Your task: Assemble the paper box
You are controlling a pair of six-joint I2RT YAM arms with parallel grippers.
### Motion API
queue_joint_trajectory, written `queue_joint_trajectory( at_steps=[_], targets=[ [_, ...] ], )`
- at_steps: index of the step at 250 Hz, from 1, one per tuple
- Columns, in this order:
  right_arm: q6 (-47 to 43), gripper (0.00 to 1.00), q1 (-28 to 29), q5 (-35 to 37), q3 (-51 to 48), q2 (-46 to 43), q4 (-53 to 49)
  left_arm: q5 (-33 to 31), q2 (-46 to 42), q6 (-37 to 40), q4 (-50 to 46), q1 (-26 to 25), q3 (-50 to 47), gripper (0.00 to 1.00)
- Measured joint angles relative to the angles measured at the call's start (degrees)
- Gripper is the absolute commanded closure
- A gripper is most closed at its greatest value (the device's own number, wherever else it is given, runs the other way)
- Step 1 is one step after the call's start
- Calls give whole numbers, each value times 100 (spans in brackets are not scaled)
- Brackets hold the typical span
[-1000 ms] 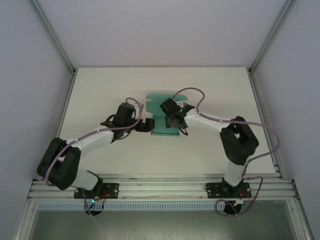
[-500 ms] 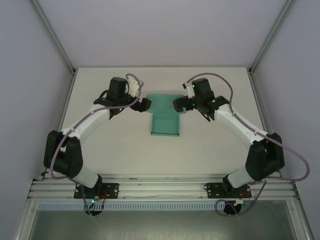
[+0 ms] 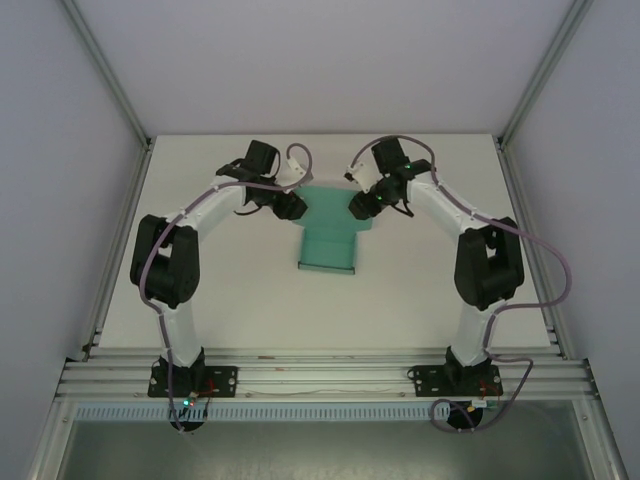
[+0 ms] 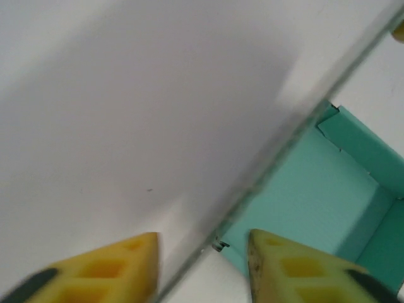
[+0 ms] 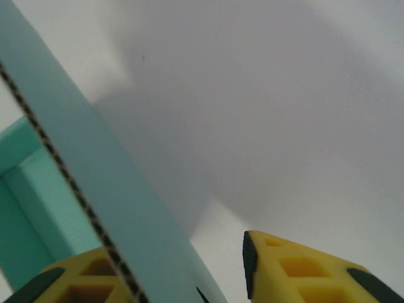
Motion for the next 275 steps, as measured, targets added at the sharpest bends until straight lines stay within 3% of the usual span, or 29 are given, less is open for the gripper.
queue_joint_trajectory(
  at_steps=[8,37,124,158,202,237,275],
  targets=[
    [-15,65,-13,9,20,0,-61,13,0,9,-7,7,2,100],
    [-101,77,-44,109,48,0,-205,-11,-13,-22,-7,-44,4,100],
    [26,100,-26,-2,170,-26,-420,-616,-601,-765,645,-192,-710,100],
    [1010,100,81,275,122,-118,-48,-1274,-887,-1447,1012,-398,-935,100],
    [2577,95,584,1388,-243,-413,573,-2371,-935,-2680,1414,-752,-1014,100],
    [3766,93,1005,2238,-269,-400,737,-2870,-831,-3519,1716,-828,-1082,100],
    [5029,96,1073,2771,-483,-363,1222,-3274,-756,-4247,2096,-1029,-1152,100]
  ],
)
